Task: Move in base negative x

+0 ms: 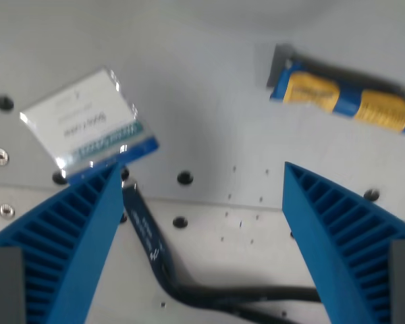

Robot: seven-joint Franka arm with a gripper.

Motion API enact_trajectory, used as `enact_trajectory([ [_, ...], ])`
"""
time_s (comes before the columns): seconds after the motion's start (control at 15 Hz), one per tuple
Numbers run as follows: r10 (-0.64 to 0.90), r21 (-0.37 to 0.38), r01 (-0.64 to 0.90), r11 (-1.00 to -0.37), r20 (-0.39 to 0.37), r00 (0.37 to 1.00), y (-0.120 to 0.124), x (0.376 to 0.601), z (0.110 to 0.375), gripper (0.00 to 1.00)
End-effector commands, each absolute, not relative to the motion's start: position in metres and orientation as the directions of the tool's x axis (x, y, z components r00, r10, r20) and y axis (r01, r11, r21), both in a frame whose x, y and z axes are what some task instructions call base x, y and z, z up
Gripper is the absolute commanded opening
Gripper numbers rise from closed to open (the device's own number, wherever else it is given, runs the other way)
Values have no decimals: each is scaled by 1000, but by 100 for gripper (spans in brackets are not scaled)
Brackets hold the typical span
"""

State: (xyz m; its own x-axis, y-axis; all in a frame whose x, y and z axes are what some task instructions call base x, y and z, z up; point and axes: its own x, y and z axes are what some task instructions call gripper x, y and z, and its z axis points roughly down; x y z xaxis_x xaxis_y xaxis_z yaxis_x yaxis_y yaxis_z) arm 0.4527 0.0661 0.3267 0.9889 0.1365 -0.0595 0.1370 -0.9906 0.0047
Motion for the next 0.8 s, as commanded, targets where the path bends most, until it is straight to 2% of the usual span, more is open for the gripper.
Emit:
enact_trajectory([
  [0.07,130,4,130,-992,-2,992,69,424,330,100],
  [0.8,130,4,130,-992,-2,992,78,368,322,100],
])
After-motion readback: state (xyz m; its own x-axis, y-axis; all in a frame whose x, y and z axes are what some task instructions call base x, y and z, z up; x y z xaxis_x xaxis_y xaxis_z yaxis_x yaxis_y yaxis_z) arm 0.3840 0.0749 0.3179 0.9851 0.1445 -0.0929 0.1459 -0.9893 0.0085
